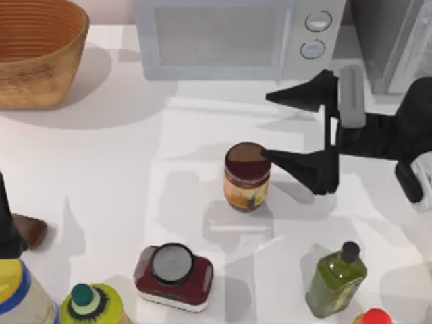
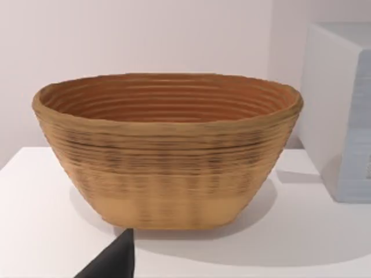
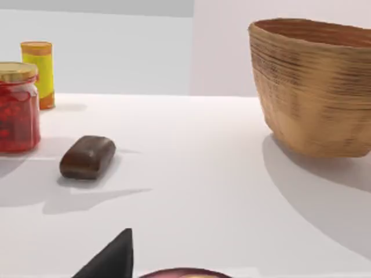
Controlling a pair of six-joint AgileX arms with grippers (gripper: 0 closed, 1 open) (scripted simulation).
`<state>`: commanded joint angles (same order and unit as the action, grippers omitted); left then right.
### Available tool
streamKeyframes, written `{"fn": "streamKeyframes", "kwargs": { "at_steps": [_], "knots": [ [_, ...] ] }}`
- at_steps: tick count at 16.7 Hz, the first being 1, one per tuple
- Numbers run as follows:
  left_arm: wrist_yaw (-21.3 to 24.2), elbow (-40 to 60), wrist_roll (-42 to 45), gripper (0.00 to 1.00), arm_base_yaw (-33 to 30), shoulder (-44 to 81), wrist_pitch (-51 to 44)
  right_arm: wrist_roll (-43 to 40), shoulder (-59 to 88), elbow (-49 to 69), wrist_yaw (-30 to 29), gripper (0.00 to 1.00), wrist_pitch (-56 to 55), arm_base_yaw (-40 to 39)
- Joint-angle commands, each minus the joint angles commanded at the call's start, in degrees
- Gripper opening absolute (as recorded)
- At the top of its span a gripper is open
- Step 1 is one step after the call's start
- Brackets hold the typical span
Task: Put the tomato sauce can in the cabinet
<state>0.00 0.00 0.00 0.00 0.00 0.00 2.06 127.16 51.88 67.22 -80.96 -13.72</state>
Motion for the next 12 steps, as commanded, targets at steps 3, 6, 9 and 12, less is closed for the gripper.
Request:
{"fn": "streamKeyframes", "kwargs": {
  "at_steps": [3,6,9,12],
  "knots": [
    [0.0,0.0,0.0,1.00,0.0,0.0,0.0,0.1,11.0,2.7,5.1,1.00,-6.9,0.4],
    [0.0,0.0,0.0,1.00,0.0,0.0,0.0,0.2,17.1,3.2,8.0,1.00,-10.9,1.3],
    [0.0,0.0,0.0,1.00,0.0,0.0,0.0,0.2,18.0,3.0,8.4,1.00,-11.5,1.6],
    [0.0,0.0,0.0,1.00,0.0,0.0,0.0,0.2,17.9,3.0,8.3,1.00,-11.4,1.4]
  ]
}}
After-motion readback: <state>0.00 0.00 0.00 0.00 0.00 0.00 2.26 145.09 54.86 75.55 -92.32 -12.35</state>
